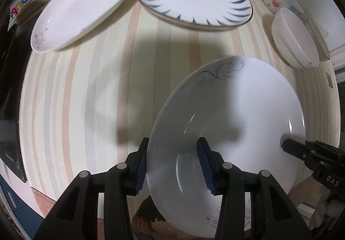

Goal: Organize plates and bowls

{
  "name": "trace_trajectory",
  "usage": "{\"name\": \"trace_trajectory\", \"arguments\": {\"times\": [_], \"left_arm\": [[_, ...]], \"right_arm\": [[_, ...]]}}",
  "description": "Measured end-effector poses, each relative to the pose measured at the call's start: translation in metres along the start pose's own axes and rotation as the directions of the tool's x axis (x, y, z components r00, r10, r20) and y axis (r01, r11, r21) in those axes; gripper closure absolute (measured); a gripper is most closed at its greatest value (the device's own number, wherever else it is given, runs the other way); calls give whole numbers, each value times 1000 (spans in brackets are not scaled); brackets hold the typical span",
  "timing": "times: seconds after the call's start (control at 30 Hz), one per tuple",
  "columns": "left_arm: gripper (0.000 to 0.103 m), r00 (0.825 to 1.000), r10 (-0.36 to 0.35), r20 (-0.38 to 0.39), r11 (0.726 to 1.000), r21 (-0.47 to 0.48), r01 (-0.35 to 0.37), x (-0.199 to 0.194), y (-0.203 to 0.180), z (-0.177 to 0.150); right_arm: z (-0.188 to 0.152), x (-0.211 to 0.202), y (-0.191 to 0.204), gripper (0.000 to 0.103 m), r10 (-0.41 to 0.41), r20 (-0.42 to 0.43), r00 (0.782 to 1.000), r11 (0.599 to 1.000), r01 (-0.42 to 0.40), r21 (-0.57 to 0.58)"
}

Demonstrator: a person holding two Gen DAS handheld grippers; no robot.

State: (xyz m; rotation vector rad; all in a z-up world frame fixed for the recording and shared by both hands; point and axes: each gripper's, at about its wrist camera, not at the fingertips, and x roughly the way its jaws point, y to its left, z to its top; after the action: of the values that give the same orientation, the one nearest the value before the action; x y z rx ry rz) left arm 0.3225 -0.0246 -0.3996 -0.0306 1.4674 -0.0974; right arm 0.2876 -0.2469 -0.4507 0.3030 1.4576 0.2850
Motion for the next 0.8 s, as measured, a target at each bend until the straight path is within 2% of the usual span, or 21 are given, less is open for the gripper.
{"name": "trace_trajectory", "arguments": {"times": [0.23,0.37,0.47,0.53,0.57,0.67,0.8], "left_arm": [[62,1000,-18,-2,999,40,19,-5,4,-7],[62,998,-12,66,1000,21,11,-37,27,-8],[61,991,-9,135,998,-54,16,-67,64,2],[60,987,-25,157,992,-115,43,-78,89,12],[60,984,-37,172,985,-160,65,-82,107,20],[60,985,-55,164,966,-240,94,-73,134,39],[60,985,-51,163,936,-335,104,-58,172,59]], "right_arm": [[2,1,1,79,-5,-15,1000,999,6,37],[7,-8,-4,79,-21,-48,999,996,25,81],[11,-44,0,78,-56,-2,998,992,56,111],[19,-70,19,68,-79,48,996,993,75,93],[29,-82,37,60,-77,83,994,995,72,65],[63,-88,87,49,-15,132,991,999,20,-38],[136,-49,160,48,81,132,988,981,-56,-183]]}}
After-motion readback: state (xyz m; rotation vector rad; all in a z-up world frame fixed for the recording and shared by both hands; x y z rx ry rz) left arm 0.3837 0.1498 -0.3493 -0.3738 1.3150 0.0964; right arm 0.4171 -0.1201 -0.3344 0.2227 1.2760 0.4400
